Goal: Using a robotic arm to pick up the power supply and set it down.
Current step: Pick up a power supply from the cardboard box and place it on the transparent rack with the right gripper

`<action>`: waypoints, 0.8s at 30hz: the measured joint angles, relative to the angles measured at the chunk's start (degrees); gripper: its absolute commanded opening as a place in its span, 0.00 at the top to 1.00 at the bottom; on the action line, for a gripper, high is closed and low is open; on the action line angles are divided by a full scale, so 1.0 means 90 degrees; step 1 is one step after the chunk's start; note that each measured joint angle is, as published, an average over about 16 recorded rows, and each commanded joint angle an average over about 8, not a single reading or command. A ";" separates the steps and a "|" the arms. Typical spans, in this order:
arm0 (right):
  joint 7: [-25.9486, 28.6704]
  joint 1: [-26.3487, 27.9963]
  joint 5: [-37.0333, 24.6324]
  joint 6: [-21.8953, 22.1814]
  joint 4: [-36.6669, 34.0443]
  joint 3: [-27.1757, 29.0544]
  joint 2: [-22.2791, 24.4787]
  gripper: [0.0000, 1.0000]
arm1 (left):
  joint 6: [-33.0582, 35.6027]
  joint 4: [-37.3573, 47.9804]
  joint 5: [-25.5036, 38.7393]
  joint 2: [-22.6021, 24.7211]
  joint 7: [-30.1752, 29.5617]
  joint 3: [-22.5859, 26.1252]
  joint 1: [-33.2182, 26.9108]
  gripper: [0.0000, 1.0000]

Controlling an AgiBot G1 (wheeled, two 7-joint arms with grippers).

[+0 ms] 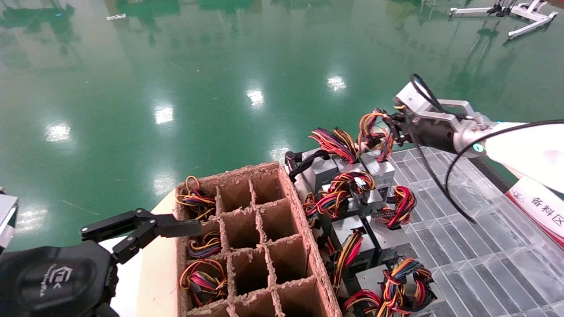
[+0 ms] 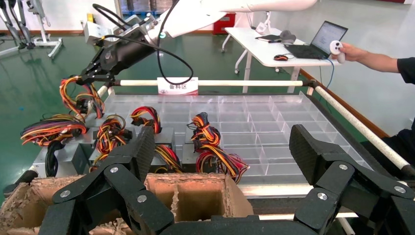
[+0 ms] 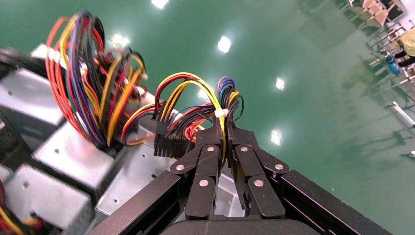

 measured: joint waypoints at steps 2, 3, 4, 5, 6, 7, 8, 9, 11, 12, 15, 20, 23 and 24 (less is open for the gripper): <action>-0.0006 -0.0013 0.0023 0.0048 0.0008 0.0016 -0.0053 1.00 | 0.0000 0.0000 0.0000 0.0000 0.0000 0.0000 0.0000 0.00; -0.0012 -0.0022 0.0036 0.0073 0.0011 0.0025 -0.0076 1.00 | 0.0000 0.0000 0.0000 0.0000 0.0000 0.0000 0.0000 0.00; -0.0021 -0.0031 0.0049 0.0098 0.0015 0.0034 -0.0094 1.00 | 0.0000 0.0000 0.0000 0.0000 0.0000 0.0000 0.0000 0.00; -0.0032 -0.0041 0.0063 0.0123 0.0020 0.0044 -0.0110 1.00 | 0.0000 0.0000 0.0000 0.0000 0.0000 0.0000 0.0000 0.00; -0.0045 -0.0052 0.0079 0.0150 0.0025 0.0055 -0.0124 1.00 | 0.0000 0.0000 0.0000 0.0000 0.0000 0.0000 0.0000 0.00; -0.0059 -0.0064 0.0096 0.0176 0.0030 0.0067 -0.0135 1.00 | 0.0000 0.0000 0.0000 0.0000 0.0000 0.0001 0.0000 0.00; -0.0075 -0.0075 0.0114 0.0203 0.0037 0.0080 -0.0144 1.00 | 0.0000 0.0000 0.0000 0.0000 0.0000 0.0001 0.0000 0.00; -0.0094 -0.0085 0.0134 0.0232 0.0044 0.0094 -0.0150 1.00 | 0.0000 0.0000 0.0000 0.0000 0.0000 0.0001 0.0000 0.00; -0.0137 -0.0104 0.0180 0.0292 0.0063 0.0127 -0.0156 1.00 | 0.0000 0.0000 -0.0001 0.0000 0.0000 0.0001 0.0000 0.00; -0.0162 -0.0114 0.0207 0.0323 0.0075 0.0146 -0.0157 1.00 | 0.0000 0.0000 -0.0001 0.0000 0.0000 0.0001 0.0000 0.00; -0.0252 -0.0143 0.0294 0.0415 0.0117 0.0209 -0.0154 1.00 | 0.0000 0.0000 -0.0001 0.0000 0.0001 0.0001 0.0000 0.00; -0.0443 -0.0200 0.0447 0.0543 0.0191 0.0319 -0.0147 1.00 | -0.0001 0.0000 -0.0001 -0.0001 0.0001 0.0001 0.0000 0.00; -0.0547 -0.0254 0.0543 0.0587 0.0212 0.0388 -0.0149 1.00 | -0.0001 0.0000 -0.0001 -0.0001 0.0001 0.0002 0.0000 0.00; -0.0581 -0.0274 0.0573 0.0595 0.0216 0.0409 -0.0151 0.98 | -0.0001 0.0000 -0.0001 -0.0001 0.0001 0.0002 0.0000 0.00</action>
